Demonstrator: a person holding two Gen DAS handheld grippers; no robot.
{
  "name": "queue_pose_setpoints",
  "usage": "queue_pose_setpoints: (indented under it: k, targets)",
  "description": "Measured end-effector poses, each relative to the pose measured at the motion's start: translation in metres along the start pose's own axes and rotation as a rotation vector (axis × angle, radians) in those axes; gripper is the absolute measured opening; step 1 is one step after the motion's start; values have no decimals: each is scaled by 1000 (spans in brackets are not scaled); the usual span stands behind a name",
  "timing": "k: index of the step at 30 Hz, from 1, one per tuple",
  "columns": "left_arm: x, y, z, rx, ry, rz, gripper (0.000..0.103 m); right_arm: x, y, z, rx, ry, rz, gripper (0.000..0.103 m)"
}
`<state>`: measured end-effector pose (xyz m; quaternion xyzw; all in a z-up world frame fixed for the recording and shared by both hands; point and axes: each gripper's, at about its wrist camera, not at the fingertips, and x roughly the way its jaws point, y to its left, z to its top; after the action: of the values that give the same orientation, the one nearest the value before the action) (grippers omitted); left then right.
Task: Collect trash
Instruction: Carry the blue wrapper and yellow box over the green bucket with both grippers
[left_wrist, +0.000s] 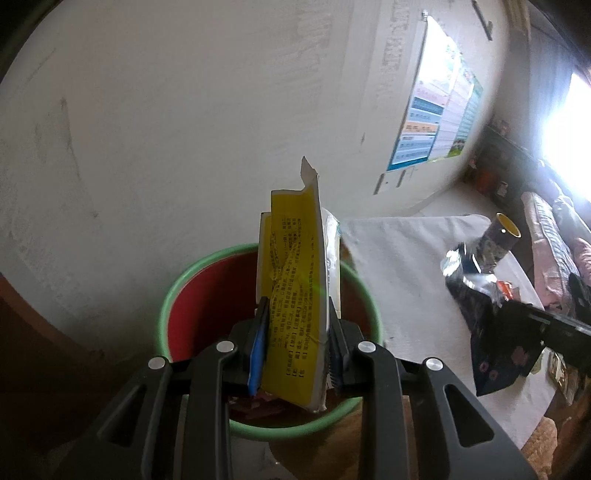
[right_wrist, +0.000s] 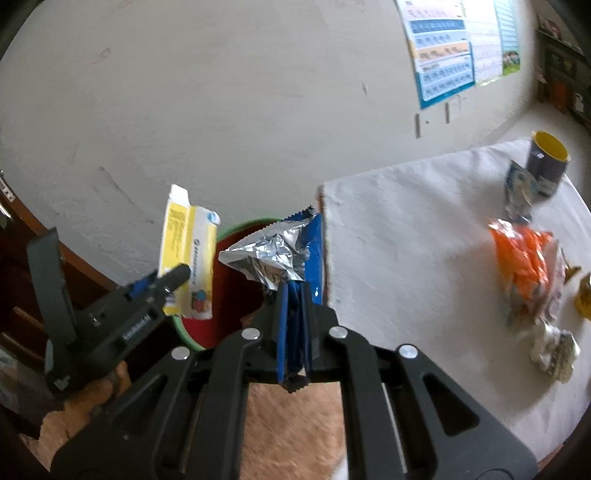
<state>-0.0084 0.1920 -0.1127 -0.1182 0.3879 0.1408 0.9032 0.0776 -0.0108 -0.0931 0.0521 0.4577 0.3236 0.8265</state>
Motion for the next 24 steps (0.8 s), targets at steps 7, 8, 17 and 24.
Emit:
queue_pose_setpoints:
  k: [7, 8, 17, 24]
  targets:
    - [11, 16, -4, -36, 20, 21, 25, 17, 20, 7, -33, 20, 16, 8]
    - [13, 17, -4, -38, 23, 22, 25, 19, 21, 7, -33, 23, 18, 8]
    - [21, 25, -7, -56, 43, 29, 26, 36, 30, 9, -41, 52, 21, 8]
    - [30, 29, -11, -67, 71, 34, 26, 47, 29, 7, -23, 80, 24, 8]
